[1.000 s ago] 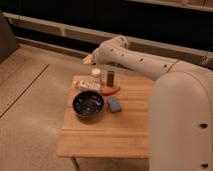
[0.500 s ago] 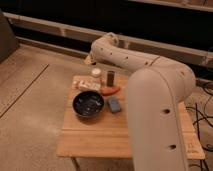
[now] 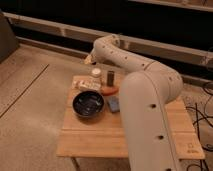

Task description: Place the ceramic cup over the eraser

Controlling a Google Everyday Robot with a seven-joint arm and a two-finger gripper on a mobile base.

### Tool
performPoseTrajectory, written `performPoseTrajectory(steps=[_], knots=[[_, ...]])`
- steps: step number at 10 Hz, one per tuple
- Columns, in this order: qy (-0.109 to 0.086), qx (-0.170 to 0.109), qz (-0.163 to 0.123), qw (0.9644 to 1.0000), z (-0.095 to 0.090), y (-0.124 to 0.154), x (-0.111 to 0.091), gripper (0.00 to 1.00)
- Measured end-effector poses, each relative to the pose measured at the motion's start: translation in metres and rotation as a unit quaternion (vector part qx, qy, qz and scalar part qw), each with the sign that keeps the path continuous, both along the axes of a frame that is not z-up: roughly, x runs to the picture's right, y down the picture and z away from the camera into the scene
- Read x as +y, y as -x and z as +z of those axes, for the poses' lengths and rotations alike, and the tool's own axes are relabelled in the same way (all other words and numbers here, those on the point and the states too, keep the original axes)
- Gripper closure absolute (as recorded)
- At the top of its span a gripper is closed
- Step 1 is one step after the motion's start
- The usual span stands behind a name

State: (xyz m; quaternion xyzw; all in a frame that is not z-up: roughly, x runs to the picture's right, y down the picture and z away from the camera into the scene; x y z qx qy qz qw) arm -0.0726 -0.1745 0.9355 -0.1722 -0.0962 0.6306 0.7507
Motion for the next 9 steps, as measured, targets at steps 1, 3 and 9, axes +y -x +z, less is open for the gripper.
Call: performPoseTrajectory(steps=[1, 3, 9], knots=[[0.011, -0.003, -0.004, 0.9999, 0.007, 0.002, 0.005, 0.35], [0.025, 0.0, -0.03, 0.9992, 0.019, 0.008, 0.014, 0.35], [0.053, 0.036, -0.088, 0.994, 0.048, 0.001, 0.027, 0.35]])
